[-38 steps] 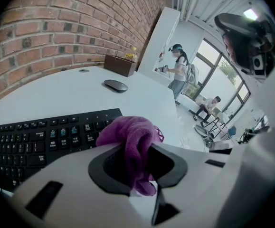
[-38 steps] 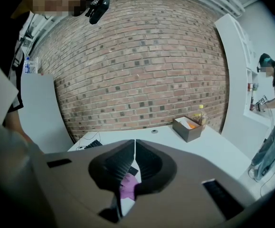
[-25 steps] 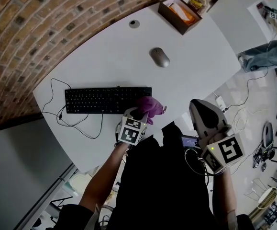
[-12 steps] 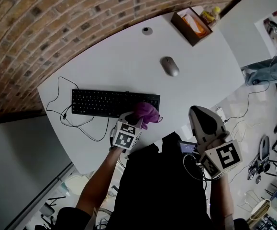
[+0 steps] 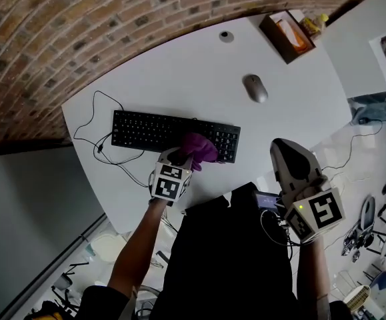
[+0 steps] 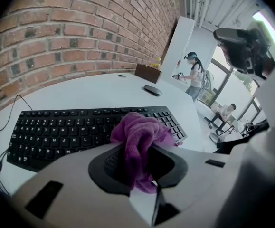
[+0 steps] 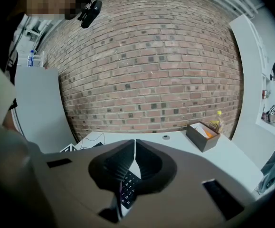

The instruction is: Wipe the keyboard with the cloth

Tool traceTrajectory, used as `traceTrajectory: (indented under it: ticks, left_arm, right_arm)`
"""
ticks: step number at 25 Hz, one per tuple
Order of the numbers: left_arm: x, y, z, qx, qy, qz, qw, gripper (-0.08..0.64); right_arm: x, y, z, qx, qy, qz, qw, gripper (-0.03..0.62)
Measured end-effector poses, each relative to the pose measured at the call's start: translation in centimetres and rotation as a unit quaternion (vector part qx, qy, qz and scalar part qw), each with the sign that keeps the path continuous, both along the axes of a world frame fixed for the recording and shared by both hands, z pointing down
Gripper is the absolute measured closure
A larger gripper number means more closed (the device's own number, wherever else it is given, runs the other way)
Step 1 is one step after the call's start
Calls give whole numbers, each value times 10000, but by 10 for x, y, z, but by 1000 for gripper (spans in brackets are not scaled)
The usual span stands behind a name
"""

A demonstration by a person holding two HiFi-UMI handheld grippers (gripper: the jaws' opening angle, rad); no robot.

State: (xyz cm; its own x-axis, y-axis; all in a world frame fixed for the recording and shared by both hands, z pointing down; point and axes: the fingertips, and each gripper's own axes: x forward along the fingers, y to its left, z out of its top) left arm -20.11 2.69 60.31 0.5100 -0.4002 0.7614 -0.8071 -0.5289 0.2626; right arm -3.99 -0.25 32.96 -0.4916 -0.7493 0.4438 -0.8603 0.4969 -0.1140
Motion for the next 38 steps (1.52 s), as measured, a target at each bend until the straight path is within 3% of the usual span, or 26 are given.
traceTrajectory:
  ticks: [9, 21, 33, 38]
  left_arm:
    - [-60, -13, 0, -27, 61, -797, 9968, 460]
    - [-113, -26, 1, 59, -35, -1403, 9901, 460]
    - [-208, -42, 0, 156, -486, -2330, 9711, 460]
    - [-234, -45, -1, 147, -449, -2734, 9607, 460]
  right_arm:
    - [-23, -2, 5, -38, 12, -193, 9998, 572]
    - [-33, -10, 8, -91, 89, -309, 9994, 572]
    - [-34, -8, 9, -100, 89, -309, 9994, 572]
    - [-34, -8, 10, -130, 80, -290, 9995, 572]
